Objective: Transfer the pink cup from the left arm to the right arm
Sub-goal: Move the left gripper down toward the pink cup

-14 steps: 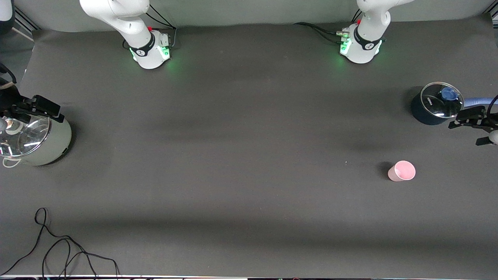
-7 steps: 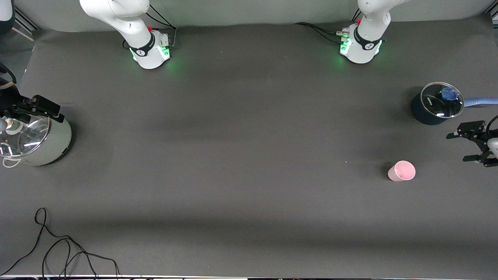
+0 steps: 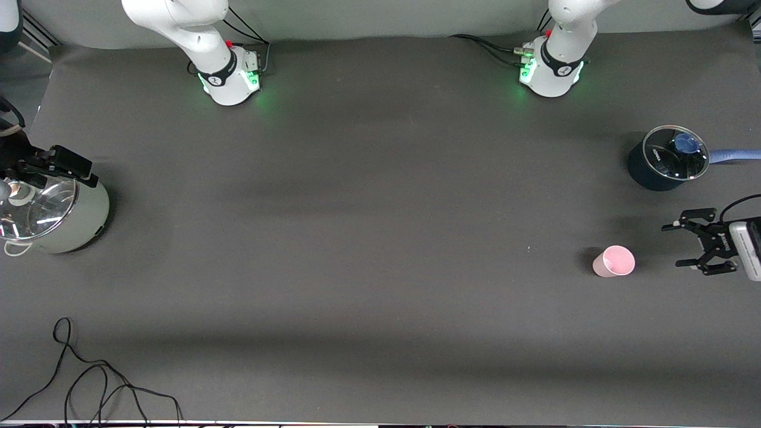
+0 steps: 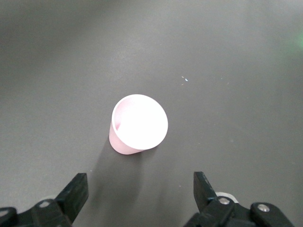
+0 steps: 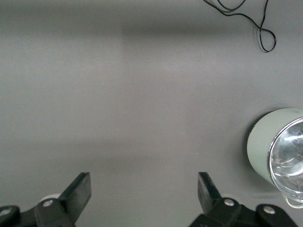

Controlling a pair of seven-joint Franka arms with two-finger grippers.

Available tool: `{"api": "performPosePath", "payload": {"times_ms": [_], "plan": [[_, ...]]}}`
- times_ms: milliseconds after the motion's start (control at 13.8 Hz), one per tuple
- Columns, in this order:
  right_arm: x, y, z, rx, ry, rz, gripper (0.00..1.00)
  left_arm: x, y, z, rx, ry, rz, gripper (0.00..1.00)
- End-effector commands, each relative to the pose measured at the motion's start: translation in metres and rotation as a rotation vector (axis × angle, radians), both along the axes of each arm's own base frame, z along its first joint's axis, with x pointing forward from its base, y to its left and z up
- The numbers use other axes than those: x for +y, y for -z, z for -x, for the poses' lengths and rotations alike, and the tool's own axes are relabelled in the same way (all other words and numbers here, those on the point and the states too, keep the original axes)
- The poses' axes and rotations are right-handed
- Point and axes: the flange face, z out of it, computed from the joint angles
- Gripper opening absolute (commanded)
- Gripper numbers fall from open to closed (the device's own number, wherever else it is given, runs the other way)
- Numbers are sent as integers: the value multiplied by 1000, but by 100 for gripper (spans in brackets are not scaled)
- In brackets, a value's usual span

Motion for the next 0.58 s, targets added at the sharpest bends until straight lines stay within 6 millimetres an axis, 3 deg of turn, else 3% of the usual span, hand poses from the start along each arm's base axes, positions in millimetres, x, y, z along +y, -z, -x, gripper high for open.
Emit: {"api": "performPosePath", "payload": {"times_ms": [0, 509], "plan": [[3, -5, 6, -5, 15, -12, 100, 2, 18, -2, -92, 21, 84, 99], [7, -8, 7, -14, -5, -12, 100, -9, 70, -2, -195, 43, 228, 99]]}}
